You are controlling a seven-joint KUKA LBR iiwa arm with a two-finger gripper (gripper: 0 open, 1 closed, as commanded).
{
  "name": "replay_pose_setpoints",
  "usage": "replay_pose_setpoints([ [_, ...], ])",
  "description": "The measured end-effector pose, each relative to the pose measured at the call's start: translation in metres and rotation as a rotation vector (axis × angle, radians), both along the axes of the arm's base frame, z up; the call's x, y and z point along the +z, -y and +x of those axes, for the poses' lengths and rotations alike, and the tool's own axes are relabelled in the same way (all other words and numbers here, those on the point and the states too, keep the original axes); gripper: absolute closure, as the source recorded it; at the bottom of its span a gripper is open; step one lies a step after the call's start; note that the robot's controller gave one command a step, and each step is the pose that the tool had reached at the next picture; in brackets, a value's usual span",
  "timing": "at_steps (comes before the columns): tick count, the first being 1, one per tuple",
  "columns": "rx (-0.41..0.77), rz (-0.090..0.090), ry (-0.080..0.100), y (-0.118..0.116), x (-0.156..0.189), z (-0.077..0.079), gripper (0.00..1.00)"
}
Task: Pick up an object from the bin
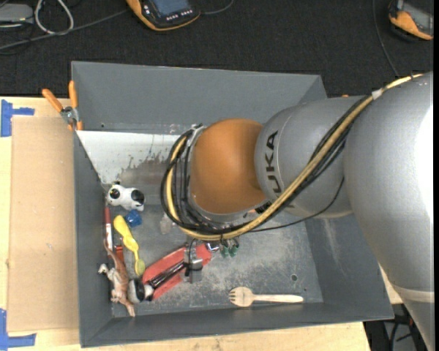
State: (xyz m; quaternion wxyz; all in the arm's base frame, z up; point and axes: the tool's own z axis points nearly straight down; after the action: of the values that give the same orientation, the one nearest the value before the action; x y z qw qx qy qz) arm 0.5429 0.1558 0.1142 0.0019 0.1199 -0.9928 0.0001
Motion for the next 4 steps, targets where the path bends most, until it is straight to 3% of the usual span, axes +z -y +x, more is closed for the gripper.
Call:
replay_pose_setpoints([
  [1, 0.263, 0.002, 0.004, 0.009, -0.041, -0.005, 0.00],
  [2, 0.274, 0.002, 0.008, 0.009, -0.056, -0.002, 1.00],
  [3, 0.276, 0.001, 0.007, 0.009, -0.055, -0.002, 1.00],
  [4, 0.274, 0.001, 0.000, 0.008, -0.031, -0.004, 1.00],
])
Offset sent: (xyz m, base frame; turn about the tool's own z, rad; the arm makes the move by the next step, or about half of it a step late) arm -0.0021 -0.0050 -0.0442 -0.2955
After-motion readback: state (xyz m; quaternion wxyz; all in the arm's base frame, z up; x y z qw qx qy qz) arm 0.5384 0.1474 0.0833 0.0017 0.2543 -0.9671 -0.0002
